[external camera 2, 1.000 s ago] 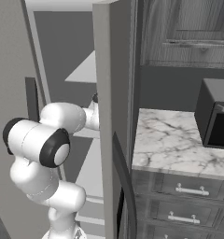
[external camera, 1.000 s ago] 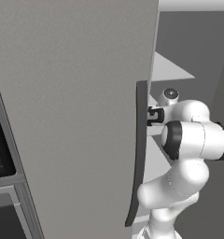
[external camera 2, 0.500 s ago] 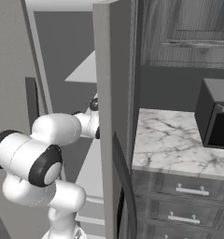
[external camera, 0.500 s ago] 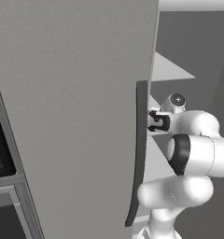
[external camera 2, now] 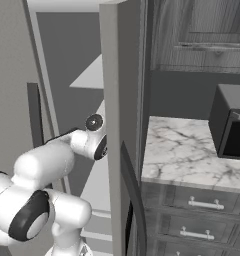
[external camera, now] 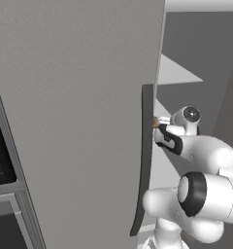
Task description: Take the orange, mushroom, and kiwi from the freezer and place them in the bowl on the counter.
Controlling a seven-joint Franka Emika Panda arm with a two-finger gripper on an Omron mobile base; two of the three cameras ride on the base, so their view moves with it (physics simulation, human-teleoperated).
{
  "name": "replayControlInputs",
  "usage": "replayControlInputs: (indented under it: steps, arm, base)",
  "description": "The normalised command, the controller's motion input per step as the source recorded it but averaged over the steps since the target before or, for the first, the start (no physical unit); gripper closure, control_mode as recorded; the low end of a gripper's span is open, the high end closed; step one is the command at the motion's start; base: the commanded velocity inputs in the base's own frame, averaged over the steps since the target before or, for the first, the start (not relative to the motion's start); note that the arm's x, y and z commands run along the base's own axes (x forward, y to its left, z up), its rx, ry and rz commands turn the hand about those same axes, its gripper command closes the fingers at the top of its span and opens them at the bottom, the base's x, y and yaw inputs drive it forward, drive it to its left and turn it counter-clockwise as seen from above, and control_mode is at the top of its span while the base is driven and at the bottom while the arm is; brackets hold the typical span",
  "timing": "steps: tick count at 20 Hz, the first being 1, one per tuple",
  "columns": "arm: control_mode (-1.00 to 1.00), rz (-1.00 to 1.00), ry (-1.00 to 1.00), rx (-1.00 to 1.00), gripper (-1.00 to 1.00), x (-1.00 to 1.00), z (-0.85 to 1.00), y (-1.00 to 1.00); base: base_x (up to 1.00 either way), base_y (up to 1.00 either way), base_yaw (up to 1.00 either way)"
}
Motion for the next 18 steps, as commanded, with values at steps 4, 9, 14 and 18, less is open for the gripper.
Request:
replayControlInputs:
  steps: [4, 9, 14, 18]
  arm:
    - [-1.00, 0.01, 0.00, 0.00, 1.00, -0.40, 0.51, 0.16]
    - [-1.00, 0.05, 0.00, 0.00, 1.00, -0.66, 0.46, 0.20]
    - [-1.00, 0.07, 0.00, 0.00, 1.00, -0.87, 0.34, 0.39]
    - [-1.00, 0.04, 0.00, -0.01, 1.00, -0.97, 0.40, 0.43]
  base:
    - [0.00, 0.00, 0.00]
    - [0.00, 0.00, 0.00]
    - [0.00, 0.00, 0.00]
    - [0.00, 0.00, 0.00]
